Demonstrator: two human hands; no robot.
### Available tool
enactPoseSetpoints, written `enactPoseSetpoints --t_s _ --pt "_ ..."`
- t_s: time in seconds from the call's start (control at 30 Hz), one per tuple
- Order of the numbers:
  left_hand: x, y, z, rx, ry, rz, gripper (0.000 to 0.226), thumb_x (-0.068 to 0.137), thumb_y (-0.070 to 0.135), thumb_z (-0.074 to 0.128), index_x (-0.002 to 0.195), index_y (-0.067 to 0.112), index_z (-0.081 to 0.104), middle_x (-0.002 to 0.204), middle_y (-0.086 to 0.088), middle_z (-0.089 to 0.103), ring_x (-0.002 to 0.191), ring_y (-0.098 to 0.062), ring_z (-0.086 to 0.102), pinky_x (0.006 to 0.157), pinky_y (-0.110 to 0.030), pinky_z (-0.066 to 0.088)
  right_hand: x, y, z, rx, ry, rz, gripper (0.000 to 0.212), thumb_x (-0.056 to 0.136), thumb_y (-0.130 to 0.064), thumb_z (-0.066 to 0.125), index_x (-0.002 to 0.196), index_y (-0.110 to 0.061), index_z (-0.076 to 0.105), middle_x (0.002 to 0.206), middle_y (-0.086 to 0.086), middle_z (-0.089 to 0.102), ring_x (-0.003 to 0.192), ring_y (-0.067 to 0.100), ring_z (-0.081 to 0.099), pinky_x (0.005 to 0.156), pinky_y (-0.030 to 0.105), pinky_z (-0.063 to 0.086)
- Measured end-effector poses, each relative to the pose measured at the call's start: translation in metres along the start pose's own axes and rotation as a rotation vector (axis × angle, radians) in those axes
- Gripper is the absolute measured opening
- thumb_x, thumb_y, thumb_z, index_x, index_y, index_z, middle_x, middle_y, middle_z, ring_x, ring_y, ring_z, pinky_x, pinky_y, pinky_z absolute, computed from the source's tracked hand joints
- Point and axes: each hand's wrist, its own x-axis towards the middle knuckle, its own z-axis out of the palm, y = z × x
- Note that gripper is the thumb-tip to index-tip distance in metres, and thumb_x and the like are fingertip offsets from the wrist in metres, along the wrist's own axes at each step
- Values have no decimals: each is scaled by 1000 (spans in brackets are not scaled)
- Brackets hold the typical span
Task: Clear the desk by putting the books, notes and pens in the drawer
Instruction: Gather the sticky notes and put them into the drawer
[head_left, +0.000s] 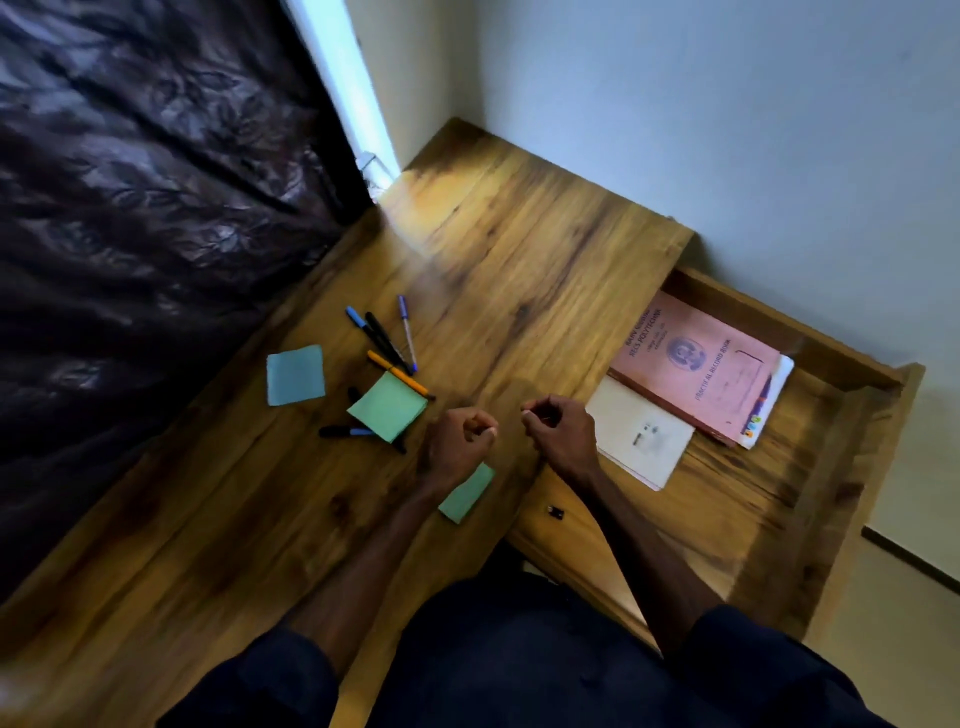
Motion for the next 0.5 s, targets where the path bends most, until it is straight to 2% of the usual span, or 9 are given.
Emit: enactPoseSetpoints --t_s 0.03,0.1,0.23,0.5 --pt "-1 -9 -10 9 33 -18 8 85 23 74 92 22 77 87 8 75 80 -6 70 65 -15 53 2 -5 10 -17 -31 -9 6 90 -21 72 96 -22 73 89 -6 74 79 8 71 73 32 62" --pt "-3 -27 -27 14 97 -52 8 84 26 76 90 23 77 87 9 76 79 -4 70 70 -21 57 5 -13 29 -63 -83 -18 5 90 -23 72 95 -24 72 89 -6 74 80 10 71 74 35 62" --pt "-8 -63 -47 -106 185 -160 8 80 29 73 85 24 76 84 11 74 81 -6 70 76 -37 61 9 -32 62 -193 -174 -86 11 88 -15 70 97 -17 77 93 -2 76 81 9 70 75 25 57" --pt "-34 -97 -62 -213 349 -353 10 85 29 74 93 23 74 95 7 74 90 -9 68 80 -37 61 12 -43 96 -357 -273 -157 11 89 -13 69 97 -12 76 93 -1 74 82 11 68 71 24 52"
